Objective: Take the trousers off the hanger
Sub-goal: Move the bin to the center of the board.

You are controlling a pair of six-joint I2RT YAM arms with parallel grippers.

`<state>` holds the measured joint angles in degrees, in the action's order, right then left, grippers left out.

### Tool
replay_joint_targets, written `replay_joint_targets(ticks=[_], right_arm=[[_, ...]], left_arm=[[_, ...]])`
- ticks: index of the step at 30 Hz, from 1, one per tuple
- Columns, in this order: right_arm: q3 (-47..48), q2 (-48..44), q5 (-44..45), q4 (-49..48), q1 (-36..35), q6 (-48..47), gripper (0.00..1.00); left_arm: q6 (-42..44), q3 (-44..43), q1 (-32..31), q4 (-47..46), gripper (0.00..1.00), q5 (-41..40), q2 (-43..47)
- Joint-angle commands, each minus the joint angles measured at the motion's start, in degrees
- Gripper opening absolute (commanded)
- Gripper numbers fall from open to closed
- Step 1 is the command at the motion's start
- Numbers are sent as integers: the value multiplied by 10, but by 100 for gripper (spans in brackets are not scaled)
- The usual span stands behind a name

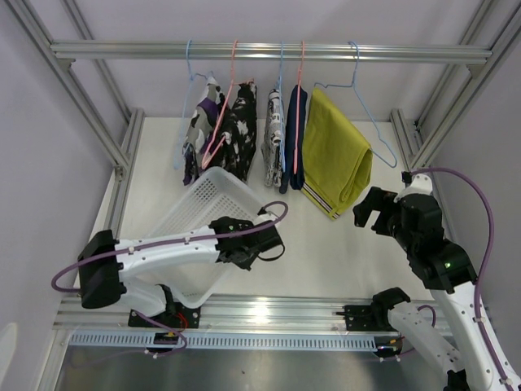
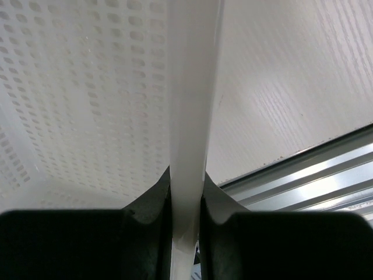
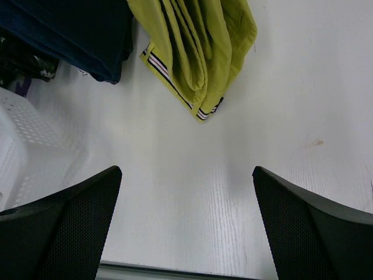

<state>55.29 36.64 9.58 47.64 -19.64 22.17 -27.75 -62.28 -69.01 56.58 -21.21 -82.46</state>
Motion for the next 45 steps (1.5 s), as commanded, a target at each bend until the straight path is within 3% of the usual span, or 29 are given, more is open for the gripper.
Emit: replay_joint_targets(ticks=[1,16,21,22,27,32,38,42,43,45], right_arm=[[-2,-8,-7,-19,1,-12,99],[-9,-24,-11,-26,0,-9,99],[-10,-27,-12,-26,-1,-9,100],[-10,-28,-11,-26,-1,-9,100],[-11,-25,-11,-27,-2,-9,100],[-11,-19,-10,-29,-1,-11,100],[-7,-9,-7,-27,-2,-12,99],[0,-3,-7,-24,-2,-14,100],[3,-1,-7,-24,-2,-14,100],[10,4,-9,-22,-2,-14,100]], left_arm=[[-101,19,17,49,1,6,40],[-100,37,40,67,2,33,61],[-86,25,40,52,15,40,25],[-83,19,41,50,23,42,22],[-70,9,40,42,29,54,11],[-57,7,38,30,47,68,7],[-45,-1,34,24,59,69,0],[-33,-35,15,34,82,43,15],[-29,-43,12,34,94,43,25],[-14,-59,0,26,99,48,47]])
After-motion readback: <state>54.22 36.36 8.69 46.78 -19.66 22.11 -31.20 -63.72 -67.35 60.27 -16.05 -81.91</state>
